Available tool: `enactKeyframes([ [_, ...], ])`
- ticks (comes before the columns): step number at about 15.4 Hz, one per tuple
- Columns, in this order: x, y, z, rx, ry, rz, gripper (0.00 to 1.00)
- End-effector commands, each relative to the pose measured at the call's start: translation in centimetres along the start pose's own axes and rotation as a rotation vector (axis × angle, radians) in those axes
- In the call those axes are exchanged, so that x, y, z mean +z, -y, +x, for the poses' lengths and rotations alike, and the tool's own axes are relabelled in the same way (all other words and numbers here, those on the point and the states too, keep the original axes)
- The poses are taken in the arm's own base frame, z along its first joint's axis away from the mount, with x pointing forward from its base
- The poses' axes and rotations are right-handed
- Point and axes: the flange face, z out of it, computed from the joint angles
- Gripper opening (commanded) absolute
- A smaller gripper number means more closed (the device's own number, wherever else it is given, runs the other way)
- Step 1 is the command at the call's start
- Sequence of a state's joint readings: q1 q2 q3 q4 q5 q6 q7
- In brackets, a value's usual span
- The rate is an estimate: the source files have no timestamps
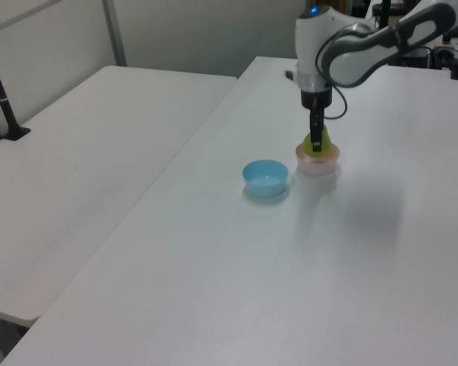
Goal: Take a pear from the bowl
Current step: 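Lift the pear out of the pink bowl and carry it away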
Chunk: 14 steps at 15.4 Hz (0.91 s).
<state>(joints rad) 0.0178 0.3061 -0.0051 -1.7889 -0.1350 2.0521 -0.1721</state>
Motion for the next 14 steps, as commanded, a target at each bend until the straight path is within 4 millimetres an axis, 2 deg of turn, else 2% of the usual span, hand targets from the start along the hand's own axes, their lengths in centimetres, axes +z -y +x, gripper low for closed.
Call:
enactKeyframes([
  [1,-6.0,0.3,-1.9,0.011,-0.013,-0.001,0.38],
  [4,-10.4,-0.5,-2.2,0.036,0.004,0.022,0.38],
  [6,-12.2,-2.5,-2.2,0.06,-0.017,0.017,0.38],
  [10,-11.4,-8.4,-3.3,0.098,-0.044,0.004,0.38],
  [12,-10.6,-11.9,-4.2,0.1,-0.065,0.0,0.38],
  [14,-8.8,-14.7,-4.1,0.112,-0.092,-0.012,0.38],
])
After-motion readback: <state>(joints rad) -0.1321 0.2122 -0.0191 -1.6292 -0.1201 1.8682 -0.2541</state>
